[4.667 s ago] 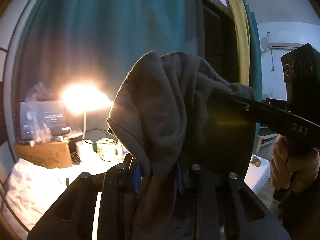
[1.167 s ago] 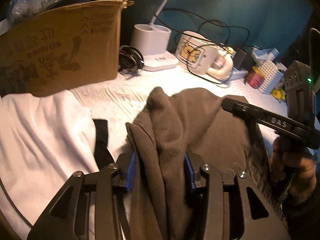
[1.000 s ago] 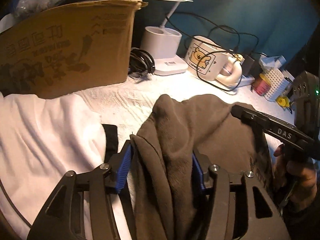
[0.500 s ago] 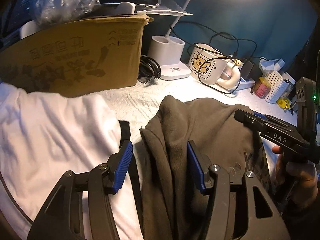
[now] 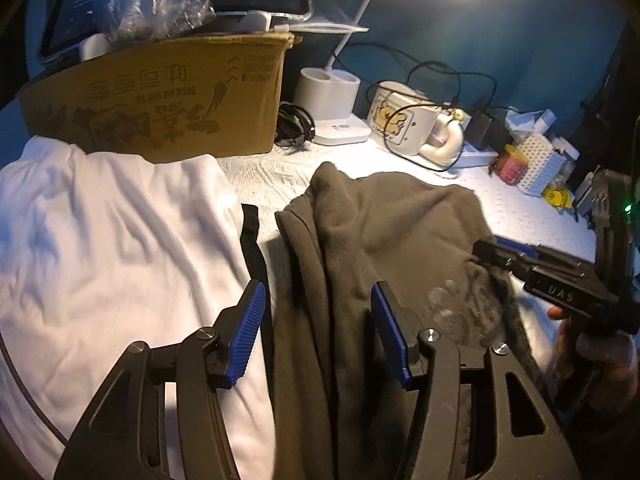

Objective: Fold small clothes

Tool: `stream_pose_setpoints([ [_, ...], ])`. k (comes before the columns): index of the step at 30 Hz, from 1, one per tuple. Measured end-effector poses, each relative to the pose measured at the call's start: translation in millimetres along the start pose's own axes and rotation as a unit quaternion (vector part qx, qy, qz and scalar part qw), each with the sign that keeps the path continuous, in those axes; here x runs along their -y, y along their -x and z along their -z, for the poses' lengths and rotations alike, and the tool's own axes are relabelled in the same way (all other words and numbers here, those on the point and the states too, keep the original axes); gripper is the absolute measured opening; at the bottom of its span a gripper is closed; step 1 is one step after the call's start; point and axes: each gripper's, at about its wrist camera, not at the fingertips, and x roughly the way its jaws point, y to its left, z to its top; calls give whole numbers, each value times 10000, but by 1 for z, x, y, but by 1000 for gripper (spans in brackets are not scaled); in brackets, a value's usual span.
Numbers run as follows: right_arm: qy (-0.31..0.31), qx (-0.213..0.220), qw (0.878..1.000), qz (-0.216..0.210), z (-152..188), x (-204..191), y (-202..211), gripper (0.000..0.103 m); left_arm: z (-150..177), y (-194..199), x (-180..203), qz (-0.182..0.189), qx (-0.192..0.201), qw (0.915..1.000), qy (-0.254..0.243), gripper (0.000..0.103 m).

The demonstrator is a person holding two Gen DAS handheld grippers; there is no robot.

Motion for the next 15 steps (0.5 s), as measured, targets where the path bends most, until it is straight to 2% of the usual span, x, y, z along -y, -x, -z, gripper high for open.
stream_pose_setpoints([
  [6,-107,-175,9998,20,23,1,11,36,17,17,12,98,44,9998,-159,55],
  [15,-118,-174,9997,-122,55,3,36,36,33,35,23,146,152,9998,-70,55],
])
